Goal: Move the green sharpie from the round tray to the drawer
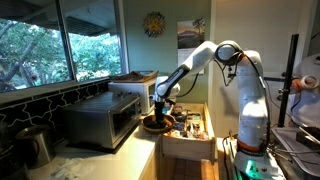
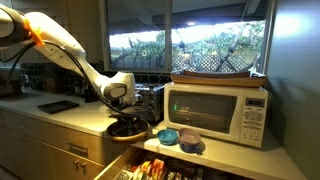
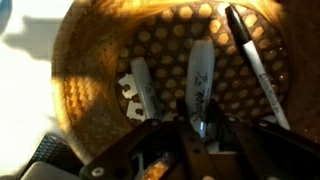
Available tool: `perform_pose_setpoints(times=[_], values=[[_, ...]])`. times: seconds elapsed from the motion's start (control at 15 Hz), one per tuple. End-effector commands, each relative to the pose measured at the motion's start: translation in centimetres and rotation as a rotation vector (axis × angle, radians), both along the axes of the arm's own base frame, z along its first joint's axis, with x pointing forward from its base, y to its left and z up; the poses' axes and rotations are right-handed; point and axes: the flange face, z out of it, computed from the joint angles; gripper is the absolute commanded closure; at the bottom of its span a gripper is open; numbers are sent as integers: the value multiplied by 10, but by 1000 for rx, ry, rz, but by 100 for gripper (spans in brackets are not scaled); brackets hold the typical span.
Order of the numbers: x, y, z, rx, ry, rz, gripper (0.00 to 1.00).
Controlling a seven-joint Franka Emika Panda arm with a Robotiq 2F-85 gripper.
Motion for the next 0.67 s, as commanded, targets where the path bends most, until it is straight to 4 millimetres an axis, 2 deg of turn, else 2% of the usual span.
perform_pose_setpoints(times=[0.0, 0.13, 0.27, 0.4, 0.47, 0.53, 0.6], values=[[-36, 5, 47, -2, -86, 0, 94], [-58, 3, 66, -21, -107, -35, 94], [-85, -9, 78, -77, -152, -137, 94], [-119, -25, 76, -95, -157, -247, 94], [-129, -23, 70, -45, -149, -309, 94], [-95, -24, 78, -70, -136, -228, 76], [-108, -27, 75, -59, -133, -263, 76]])
